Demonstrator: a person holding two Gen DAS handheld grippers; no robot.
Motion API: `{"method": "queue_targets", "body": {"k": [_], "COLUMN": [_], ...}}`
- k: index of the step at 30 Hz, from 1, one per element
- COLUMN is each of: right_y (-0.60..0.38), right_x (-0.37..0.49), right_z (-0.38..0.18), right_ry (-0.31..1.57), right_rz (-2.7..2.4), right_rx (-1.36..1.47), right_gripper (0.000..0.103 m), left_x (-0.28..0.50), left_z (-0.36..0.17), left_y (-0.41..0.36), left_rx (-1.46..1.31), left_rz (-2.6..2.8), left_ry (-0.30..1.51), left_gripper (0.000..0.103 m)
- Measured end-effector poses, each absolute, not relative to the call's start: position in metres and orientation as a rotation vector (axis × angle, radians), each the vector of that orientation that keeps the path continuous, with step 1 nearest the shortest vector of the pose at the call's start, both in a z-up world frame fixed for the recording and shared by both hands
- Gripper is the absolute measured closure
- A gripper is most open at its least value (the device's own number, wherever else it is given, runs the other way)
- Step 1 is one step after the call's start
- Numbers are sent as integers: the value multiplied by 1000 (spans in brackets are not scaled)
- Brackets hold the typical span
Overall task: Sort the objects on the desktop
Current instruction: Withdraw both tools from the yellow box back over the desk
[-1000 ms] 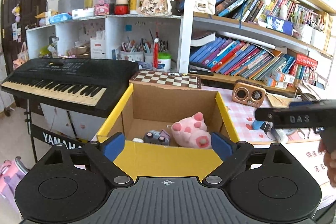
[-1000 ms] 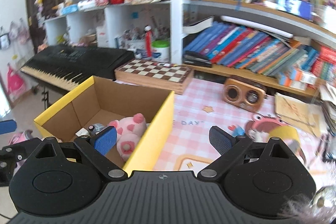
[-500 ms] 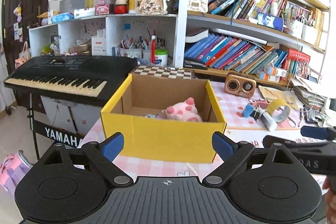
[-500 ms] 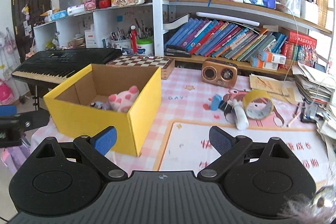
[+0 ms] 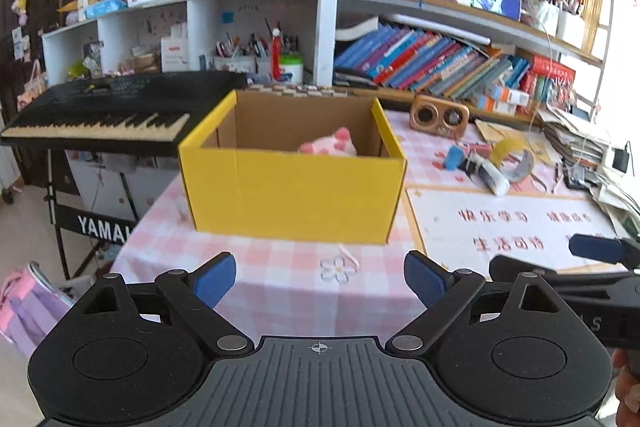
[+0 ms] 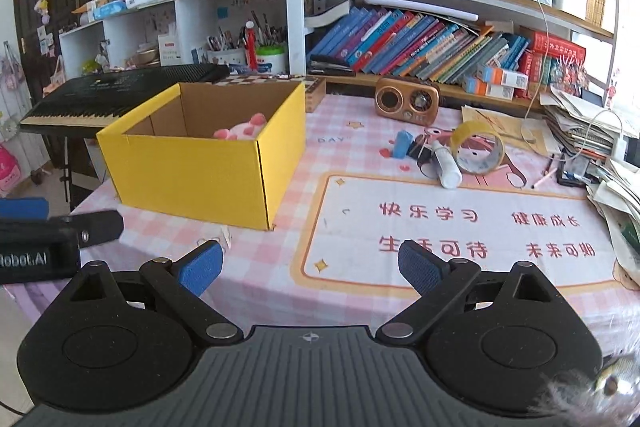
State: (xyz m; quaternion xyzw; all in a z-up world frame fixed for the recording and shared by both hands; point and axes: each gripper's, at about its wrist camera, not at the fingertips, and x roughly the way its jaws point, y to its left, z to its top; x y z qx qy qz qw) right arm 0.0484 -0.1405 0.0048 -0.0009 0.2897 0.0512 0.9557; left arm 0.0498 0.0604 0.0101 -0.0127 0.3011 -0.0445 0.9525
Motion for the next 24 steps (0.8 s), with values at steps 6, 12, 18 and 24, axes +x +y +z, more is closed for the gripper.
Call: {"method": "queue_targets", "body": {"k": [6, 12, 18, 24], "right_y": [-146, -155, -164, -173], "right_x": [44, 41, 40, 43], "right_z": [0, -4, -5, -9], "right_ry": [621, 642, 650, 667], "right_rz": [72, 27, -6, -34], "right_rx": [-1, 6, 9, 19], "right_gripper": [8, 8, 8, 8], "left_x": [49, 52, 57, 62], "left_z": [2, -2, -5, -9], "left_y": [55, 48, 40, 30], "left_rx": [-33, -24, -15, 0], "left_rz": [-121, -142, -169, -192], "left_ry": [647, 664, 682, 698], "left_gripper": [9, 9, 9, 9]}}
